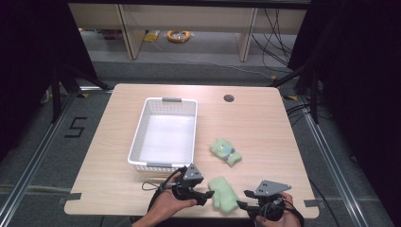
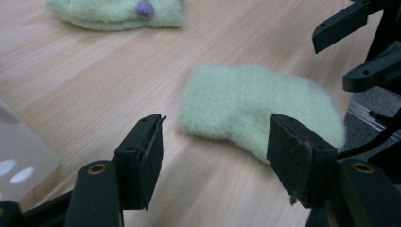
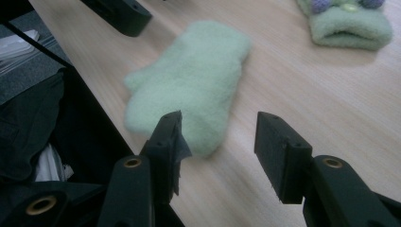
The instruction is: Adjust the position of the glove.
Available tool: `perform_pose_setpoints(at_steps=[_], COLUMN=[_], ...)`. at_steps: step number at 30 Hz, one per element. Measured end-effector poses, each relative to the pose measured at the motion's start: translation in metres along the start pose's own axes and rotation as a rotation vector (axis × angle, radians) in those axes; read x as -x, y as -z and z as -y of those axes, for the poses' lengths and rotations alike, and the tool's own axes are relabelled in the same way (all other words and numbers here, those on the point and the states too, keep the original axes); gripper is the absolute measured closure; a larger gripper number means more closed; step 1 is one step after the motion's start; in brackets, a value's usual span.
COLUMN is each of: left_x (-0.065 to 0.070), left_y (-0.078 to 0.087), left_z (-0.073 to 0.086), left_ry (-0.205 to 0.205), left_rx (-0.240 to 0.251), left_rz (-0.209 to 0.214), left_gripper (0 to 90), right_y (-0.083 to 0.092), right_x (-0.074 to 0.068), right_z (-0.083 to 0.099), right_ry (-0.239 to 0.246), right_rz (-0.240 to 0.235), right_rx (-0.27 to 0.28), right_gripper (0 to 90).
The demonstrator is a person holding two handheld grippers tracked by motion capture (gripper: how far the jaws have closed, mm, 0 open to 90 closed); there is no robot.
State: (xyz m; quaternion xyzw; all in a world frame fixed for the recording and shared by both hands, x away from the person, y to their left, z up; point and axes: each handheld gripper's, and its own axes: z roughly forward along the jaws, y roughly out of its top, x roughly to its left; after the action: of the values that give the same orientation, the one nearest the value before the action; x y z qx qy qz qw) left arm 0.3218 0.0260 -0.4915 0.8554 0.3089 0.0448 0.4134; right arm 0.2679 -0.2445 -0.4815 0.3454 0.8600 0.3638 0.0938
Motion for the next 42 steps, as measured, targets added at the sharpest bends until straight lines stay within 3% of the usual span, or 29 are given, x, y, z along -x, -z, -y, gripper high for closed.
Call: perform_pose_setpoints(at_steps=[6, 7, 8, 9, 10, 11, 12, 13, 15, 16, 20, 22, 23, 24, 25, 26, 27, 29, 30, 31, 34, 36, 38, 42], left_x=[0.000, -0.003, -0.002, -0.003, -0.005, -0.005, -0.005, -0.006, -0.007, -0.006, -0.006, -0.007, -0.004, -0.004, -0.008, -0.005, -0.005, -0.004, -0.006, -0.004, -0.007, -0.010, -0.010, -0.010], left_y=[-0.017, -0.021, -0.021, -0.022, -0.024, -0.027, -0.027, -0.030, -0.032, -0.033, -0.030, -0.031, -0.033, -0.033, -0.030, -0.031, -0.030, -0.028, -0.025, -0.025, -0.023, -0.023, -0.022, -0.020], left_z=[-0.010, -0.013, -0.014, -0.015, -0.016, -0.015, -0.015, -0.015, -0.014, -0.013, -0.014, -0.013, -0.012, -0.012, -0.012, -0.012, -0.012, -0.012, -0.012, -0.012, -0.010, -0.010, -0.009, -0.008], left_ry=[-0.002, -0.028, 0.003, 0.000, -0.004, 0.021, 0.021, 0.012, 0.018, 0.032, -0.007, -0.017, 0.047, 0.047, 0.003, 0.050, 0.045, 0.043, 0.009, 0.040, 0.063, 0.055, 0.061, 0.062], left_rx=[-0.031, -0.028, -0.037, -0.040, -0.053, -0.050, -0.050, -0.079, -0.097, -0.086, -0.116, -0.124, -0.081, -0.081, -0.118, -0.075, -0.069, -0.065, -0.085, -0.061, -0.055, -0.048, -0.049, -0.048], left_rz=[0.019, 0.026, 0.026, 0.023, 0.031, 0.029, 0.029, 0.039, 0.034, 0.037, 0.045, 0.057, 0.053, 0.053, 0.063, 0.069, 0.067, 0.064, 0.072, 0.080, 0.102, 0.115, 0.130, 0.131], left_gripper=[40.8, 41.8, 42.9, 43.3, 43.7, 44.0, 44.1, 44.2, 44.1, 44.5, 49.0, 51.3, 52.6, 54.1, 56.5, 59.1, 62.3, 69.3, 72.4, 75.2, 82.0, 84.5, 85.4, 86.4], right_y=[-0.005, -0.009, -0.008, -0.010, -0.011, -0.010, -0.010, -0.014, -0.014, -0.016, -0.019, -0.022, -0.022, -0.022, -0.021, -0.022, -0.020, -0.019, -0.019, -0.019, -0.017, -0.017, -0.017, -0.015], right_x=[-0.005, -0.005, -0.006, -0.005, -0.006, -0.004, -0.004, -0.004, -0.006, -0.006, -0.004, -0.002, -0.002, -0.002, -0.001, 0.000, -0.001, 0.000, 0.001, -0.001, 0.001, 0.000, 0.002, 0.001], right_z=[0.001, 0.002, 0.002, 0.003, 0.003, 0.003, 0.003, 0.005, 0.004, 0.005, 0.006, 0.005, 0.005, 0.005, 0.004, 0.005, 0.004, 0.004, 0.004, 0.004, 0.002, 0.003, 0.003, 0.002], right_ry=[0.016, 0.032, 0.022, 0.041, 0.028, 0.045, 0.045, 0.050, 0.032, 0.031, 0.036, 0.059, 0.056, 0.056, 0.083, 0.085, 0.059, 0.061, 0.077, 0.060, 0.084, 0.071, 0.091, 0.081], right_rz=[-0.019, -0.020, -0.023, -0.010, -0.010, -0.008, -0.008, 0.002, -0.011, -0.012, -0.015, -0.037, -0.030, -0.030, -0.028, -0.028, -0.033, -0.036, -0.023, -0.028, -0.027, -0.028, -0.020, -0.034], right_rx=[-0.046, -0.036, -0.062, -0.050, -0.059, -0.082, -0.082, -0.073, -0.105, -0.093, -0.096, -0.111, -0.110, -0.110, -0.116, -0.090, -0.110, -0.102, -0.089, -0.090, -0.096, -0.086, -0.075, -0.079], right_gripper=[55.1, 55.1, 55.1, 55.1, 55.1, 55.1, 55.1, 55.2, 55.6, 55.5, 56.1, 63.8, 65.9, 65.9, 70.5, 73.6, 76.3, 78.4, 81.4, 82.1, 82.8, 82.9, 83.0, 83.4])
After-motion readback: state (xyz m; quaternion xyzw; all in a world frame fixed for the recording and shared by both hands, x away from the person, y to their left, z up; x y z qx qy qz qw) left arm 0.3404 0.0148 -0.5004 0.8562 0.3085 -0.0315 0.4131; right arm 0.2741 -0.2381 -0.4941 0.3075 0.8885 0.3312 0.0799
